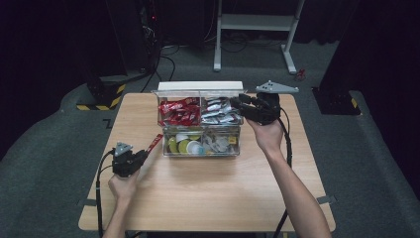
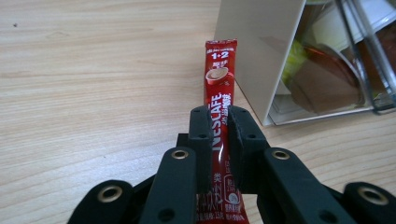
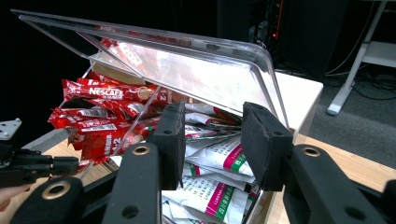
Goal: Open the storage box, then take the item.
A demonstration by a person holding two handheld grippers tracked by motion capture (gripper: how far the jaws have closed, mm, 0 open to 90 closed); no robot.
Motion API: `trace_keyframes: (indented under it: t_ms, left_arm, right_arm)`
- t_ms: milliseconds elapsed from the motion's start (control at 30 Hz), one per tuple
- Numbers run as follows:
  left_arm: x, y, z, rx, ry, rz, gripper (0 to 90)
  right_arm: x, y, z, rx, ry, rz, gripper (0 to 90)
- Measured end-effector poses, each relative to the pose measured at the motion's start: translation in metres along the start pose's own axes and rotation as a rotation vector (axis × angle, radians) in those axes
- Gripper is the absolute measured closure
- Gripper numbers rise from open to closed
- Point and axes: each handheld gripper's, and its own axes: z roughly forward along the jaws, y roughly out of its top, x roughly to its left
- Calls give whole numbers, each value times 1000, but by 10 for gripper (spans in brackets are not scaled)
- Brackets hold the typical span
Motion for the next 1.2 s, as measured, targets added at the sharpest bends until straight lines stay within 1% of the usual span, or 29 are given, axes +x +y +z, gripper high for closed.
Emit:
trace_keyframes:
  t_ms: [100, 300, 367, 467, 500, 600, 667, 733, 867, 1067, 1200]
  left_arm:
    - [0, -1, 3, 10, -1, 4, 805]
    - [-3, -3, 7, 9, -3, -1, 805]
    - [-4, -3, 7, 9, -5, -4, 805]
    - [-4, -4, 8, 9, -1, 2, 805]
    - [-5, -5, 10, 17, -5, -3, 805]
    - [-7, -6, 13, 30, 3, 17, 804]
    - [-9, -6, 14, 33, 2, 16, 804]
    - [-9, -7, 16, 47, 6, 26, 803]
    - [-10, -8, 17, 62, 3, 31, 800]
    - [-9, -12, 18, 67, 3, 28, 800]
    - [-9, -16, 20, 86, 3, 28, 800]
  right_arm:
    - [0, -1, 0, -4, 0, 1, 601]
    - [0, -1, 0, -6, 3, 3, 602]
    - [-1, 0, 0, 0, 2, 4, 602]
    - [0, 1, 0, 9, -3, 2, 600]
    - [1, 1, 0, 9, -4, -1, 600]
    - [0, 1, 0, 9, -1, 3, 600]
    - [0, 1, 0, 8, -2, 6, 600]
    - [0, 1, 0, 9, -2, 4, 600]
    - [0, 2, 1, 9, -1, 5, 601]
    - [0, 2, 2, 14, 2, 7, 601]
    - [-1, 1, 2, 9, 6, 10, 601]
